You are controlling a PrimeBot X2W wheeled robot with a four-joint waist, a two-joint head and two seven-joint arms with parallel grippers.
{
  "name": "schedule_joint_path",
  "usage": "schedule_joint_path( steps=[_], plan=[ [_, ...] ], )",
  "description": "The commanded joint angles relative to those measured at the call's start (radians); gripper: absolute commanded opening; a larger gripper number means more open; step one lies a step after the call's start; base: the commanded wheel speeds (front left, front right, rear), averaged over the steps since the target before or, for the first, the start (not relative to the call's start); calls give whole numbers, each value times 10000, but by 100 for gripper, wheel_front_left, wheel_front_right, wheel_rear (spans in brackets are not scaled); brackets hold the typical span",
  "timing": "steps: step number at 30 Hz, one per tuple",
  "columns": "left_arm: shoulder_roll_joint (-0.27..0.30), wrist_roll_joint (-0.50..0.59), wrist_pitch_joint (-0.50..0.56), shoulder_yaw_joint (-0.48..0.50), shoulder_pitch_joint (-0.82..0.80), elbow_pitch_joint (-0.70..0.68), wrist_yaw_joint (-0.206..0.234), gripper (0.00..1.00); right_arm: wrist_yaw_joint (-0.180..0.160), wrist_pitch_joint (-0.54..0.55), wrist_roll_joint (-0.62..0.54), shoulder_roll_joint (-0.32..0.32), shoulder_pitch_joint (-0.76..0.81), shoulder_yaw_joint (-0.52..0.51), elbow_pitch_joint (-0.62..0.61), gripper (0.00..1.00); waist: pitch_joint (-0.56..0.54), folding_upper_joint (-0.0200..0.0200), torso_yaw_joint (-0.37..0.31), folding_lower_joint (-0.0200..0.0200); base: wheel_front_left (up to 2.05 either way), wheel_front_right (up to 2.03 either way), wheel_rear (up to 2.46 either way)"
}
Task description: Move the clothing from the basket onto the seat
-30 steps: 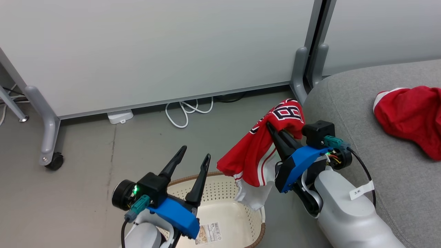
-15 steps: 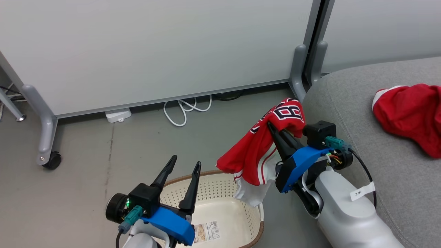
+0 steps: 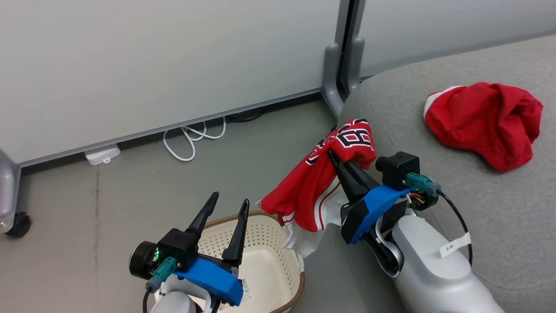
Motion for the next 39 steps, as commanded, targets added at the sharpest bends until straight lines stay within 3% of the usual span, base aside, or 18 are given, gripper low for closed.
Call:
schedule_joint_path(
  steps=[1,12,24,28,39],
  plan=[
    [7,57,-31,54,-106,-45,-66,100,1,-55,13,-4,132,1,-114,0,105,0,-429,0,0,0,0],
    [172,-21,-32,-78,-274,-170,-52,100,1,-57,38,-2,364,-50,-469,0,369,0,-2119,0,0,0,0],
    [267,-42,-31,-204,-342,-177,-52,100,1,-57,20,-1,509,-85,-610,0,534,0,-3390,0,0,0,0],
    [278,-18,-31,-241,-358,-200,-52,100,1,-57,48,-1,555,-98,-645,0,594,0,-3734,0,0,0,0],
    [394,-231,-32,-894,-865,68,-53,100,1,-57,-304,1,870,-774,-954,0,841,0,-3889,0,0,0,0]
  ],
)
